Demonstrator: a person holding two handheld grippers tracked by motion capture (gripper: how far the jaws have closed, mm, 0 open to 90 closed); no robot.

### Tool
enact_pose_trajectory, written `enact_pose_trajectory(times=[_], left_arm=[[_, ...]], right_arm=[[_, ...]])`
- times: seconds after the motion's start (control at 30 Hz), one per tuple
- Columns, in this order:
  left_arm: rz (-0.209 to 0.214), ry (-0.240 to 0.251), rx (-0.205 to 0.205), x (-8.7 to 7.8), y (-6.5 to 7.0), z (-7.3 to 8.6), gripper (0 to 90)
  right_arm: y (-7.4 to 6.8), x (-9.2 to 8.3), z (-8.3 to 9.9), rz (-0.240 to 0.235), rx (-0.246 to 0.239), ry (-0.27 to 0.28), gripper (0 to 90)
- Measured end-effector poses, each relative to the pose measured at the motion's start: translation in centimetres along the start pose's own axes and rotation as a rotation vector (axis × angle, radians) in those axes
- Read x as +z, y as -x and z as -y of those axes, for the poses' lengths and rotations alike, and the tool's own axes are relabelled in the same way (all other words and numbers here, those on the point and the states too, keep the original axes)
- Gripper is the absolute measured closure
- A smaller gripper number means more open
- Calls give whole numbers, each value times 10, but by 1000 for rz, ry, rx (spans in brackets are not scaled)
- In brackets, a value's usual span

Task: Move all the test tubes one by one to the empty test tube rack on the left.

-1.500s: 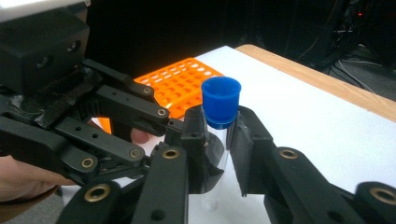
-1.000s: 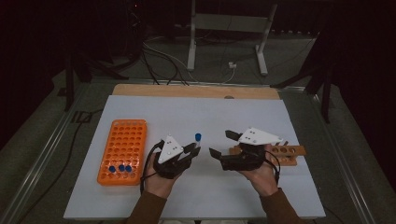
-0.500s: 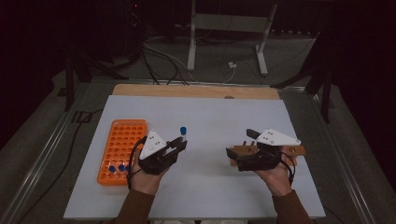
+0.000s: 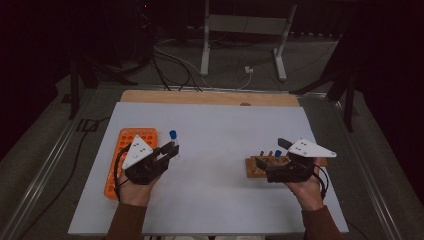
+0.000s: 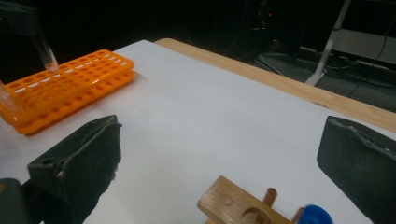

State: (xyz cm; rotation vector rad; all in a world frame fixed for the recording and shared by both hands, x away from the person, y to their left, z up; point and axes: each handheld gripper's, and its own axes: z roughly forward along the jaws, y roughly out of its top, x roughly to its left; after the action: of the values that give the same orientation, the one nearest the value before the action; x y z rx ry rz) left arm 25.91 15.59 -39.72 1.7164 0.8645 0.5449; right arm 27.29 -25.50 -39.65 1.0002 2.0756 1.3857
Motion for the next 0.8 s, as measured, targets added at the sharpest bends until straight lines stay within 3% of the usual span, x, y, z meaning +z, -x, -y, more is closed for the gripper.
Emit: enact_pose_trajectory(times=[0.8], left_arm=[[-112,-3,-31,-45,-42,24,784]], right_arm=[[20,-15,11,39,30,6,0]])
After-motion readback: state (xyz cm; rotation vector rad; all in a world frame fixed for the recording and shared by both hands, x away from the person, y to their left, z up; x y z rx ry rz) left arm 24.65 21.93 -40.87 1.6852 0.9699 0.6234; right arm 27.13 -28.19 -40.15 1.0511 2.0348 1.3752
